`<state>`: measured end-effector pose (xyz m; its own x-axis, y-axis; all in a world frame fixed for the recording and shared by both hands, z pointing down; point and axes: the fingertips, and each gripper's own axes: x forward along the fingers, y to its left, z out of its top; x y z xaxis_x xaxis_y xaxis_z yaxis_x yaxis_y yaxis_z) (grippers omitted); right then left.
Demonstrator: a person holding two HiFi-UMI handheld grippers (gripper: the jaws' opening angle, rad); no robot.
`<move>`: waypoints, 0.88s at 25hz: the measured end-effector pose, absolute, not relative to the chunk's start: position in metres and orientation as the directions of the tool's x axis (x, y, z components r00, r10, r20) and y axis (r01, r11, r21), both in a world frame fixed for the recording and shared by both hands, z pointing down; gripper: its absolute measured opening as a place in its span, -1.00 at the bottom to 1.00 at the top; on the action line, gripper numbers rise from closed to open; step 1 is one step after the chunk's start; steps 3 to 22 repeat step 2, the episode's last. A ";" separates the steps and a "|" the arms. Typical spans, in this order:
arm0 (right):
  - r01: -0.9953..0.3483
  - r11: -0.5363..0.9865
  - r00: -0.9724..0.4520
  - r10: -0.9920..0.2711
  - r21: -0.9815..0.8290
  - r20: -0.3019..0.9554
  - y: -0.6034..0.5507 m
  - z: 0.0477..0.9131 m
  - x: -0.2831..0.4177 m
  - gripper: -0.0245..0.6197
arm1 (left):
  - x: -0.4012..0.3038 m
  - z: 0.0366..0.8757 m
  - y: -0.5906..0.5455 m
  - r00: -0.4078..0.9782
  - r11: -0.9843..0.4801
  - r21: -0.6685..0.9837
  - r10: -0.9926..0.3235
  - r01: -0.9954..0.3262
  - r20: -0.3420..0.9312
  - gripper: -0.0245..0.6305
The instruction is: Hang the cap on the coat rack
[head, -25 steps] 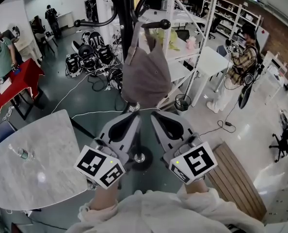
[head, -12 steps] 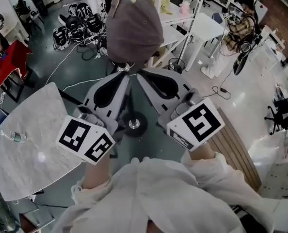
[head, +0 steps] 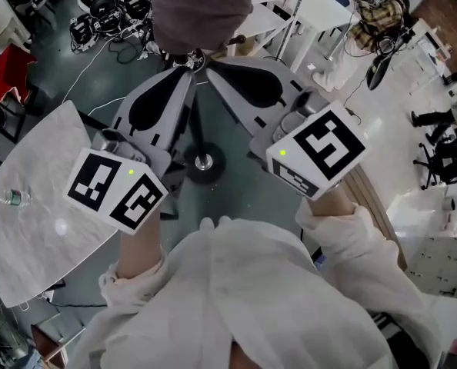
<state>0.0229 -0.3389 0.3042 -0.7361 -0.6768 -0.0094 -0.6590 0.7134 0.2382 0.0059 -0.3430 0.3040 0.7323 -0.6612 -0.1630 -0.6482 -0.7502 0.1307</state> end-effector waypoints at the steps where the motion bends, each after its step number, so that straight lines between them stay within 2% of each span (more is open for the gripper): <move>1: -0.657 0.713 -0.737 -0.676 0.244 -0.006 -0.338 0.303 0.026 -0.92 | 0.008 0.303 -0.342 0.730 -0.748 0.130 -0.663 -0.651 -0.163 -0.88; 22: -0.655 0.713 -0.737 -0.676 0.250 -0.003 -0.337 0.302 0.029 -0.92 | 0.010 0.301 -0.342 0.728 -0.746 0.129 -0.666 -0.653 -0.163 -0.88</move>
